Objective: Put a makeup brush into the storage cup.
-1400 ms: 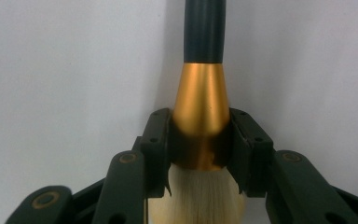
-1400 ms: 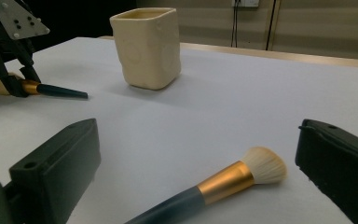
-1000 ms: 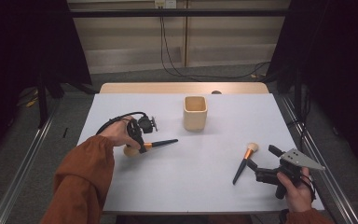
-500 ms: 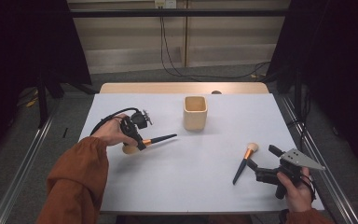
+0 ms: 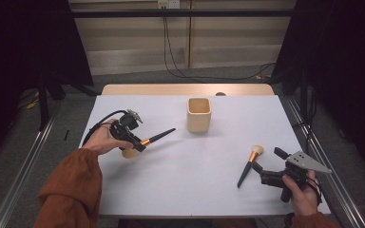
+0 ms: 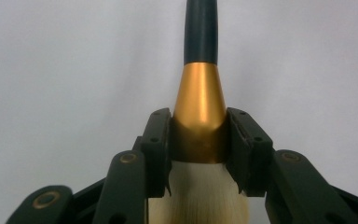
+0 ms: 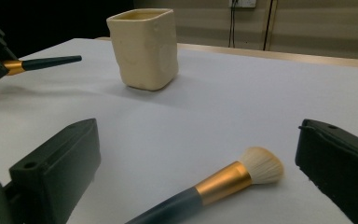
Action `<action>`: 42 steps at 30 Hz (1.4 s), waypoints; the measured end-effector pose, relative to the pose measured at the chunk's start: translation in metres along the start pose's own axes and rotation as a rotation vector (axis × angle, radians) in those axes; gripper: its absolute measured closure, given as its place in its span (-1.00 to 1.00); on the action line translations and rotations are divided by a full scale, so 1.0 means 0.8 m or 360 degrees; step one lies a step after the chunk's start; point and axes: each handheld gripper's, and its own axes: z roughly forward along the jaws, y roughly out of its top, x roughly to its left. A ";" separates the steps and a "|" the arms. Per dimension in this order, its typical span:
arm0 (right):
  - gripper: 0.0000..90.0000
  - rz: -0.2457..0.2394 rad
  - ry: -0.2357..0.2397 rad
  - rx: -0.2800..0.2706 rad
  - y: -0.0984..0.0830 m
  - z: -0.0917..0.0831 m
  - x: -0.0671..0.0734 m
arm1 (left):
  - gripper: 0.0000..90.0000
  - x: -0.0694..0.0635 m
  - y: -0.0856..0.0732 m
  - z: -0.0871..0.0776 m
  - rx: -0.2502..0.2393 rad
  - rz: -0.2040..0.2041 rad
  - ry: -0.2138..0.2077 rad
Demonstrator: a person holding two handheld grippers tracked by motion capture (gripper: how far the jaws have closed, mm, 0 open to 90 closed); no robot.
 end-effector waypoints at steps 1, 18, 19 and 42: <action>-1.00 0.0000 0.0000 0.0000 0.000 0.000 0.000 | 0.38 0.000 -0.002 -0.001 -0.0018 -0.0011 0.0005; -1.00 0.0004 -0.0002 -0.0005 0.000 -0.001 0.000 | 0.38 -0.005 -0.031 -0.015 -0.0384 -0.0121 0.0016; -1.00 0.0006 -0.0003 -0.0006 0.000 -0.001 0.000 | 0.38 -0.005 -0.032 -0.016 -0.0392 -0.0118 0.0013; -1.00 0.0018 -0.0009 -0.0031 0.001 -0.002 0.000 | 0.38 -0.037 -0.053 -0.028 -0.0745 -0.0172 0.0013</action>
